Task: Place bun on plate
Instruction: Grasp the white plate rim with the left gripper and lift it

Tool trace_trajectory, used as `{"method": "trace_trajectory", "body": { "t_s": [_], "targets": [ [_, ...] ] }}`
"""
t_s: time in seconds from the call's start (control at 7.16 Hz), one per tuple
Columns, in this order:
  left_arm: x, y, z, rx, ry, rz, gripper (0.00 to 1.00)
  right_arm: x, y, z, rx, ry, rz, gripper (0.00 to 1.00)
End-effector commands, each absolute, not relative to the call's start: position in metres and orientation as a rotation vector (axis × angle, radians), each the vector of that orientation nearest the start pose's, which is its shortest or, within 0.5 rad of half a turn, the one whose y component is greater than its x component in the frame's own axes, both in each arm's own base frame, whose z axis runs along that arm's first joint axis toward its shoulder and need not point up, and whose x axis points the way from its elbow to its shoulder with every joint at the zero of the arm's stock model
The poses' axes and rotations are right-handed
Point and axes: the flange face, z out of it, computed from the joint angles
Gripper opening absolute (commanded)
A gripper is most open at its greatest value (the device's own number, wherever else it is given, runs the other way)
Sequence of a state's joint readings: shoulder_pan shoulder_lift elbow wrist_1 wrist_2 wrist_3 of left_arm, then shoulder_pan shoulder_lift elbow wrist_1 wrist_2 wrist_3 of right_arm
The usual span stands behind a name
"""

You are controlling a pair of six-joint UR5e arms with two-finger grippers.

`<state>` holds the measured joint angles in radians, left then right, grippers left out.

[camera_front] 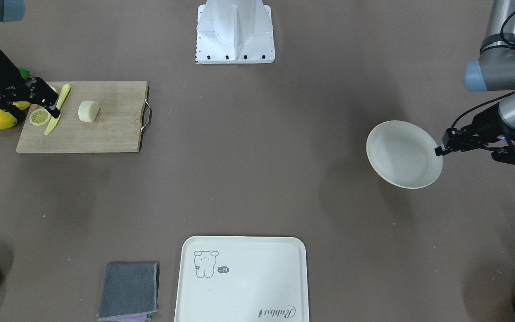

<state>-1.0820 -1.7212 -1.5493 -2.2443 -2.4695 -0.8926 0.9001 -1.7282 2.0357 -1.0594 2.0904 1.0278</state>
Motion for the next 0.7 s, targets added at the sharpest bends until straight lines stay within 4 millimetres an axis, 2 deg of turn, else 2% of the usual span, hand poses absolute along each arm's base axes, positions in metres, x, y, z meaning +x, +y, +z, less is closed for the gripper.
{"method": "trace_trajectory", "body": {
  "t_s": [0.0, 0.14, 0.28, 0.42, 0.56],
  "targets": [
    [0.288, -0.511, 0.433, 0.051, 1.135, -0.056, 0.0, -0.206, -0.396, 0.45, 0.162, -0.92, 0.122, 1.0],
    [0.328, -0.501, 0.4, 0.065, 1.149, -0.069, 0.0, -0.207, -0.396, 0.452, 0.159, -0.917, 0.12, 1.0],
    [0.379, -0.486, 0.368, 0.072, 1.161, -0.089, 0.0, -0.207, -0.396, 0.452, 0.158, -0.916, 0.121, 1.0],
    [0.441, -0.457, 0.339, 0.074, 1.17, -0.081, 0.0, -0.208, -0.396, 0.452, 0.158, -0.917, 0.119, 1.0],
    [0.475, -0.441, 0.323, 0.052, 1.16, -0.049, 0.0, -0.209, -0.396, 0.452, 0.156, -0.916, 0.118, 1.0]
  ]
}}
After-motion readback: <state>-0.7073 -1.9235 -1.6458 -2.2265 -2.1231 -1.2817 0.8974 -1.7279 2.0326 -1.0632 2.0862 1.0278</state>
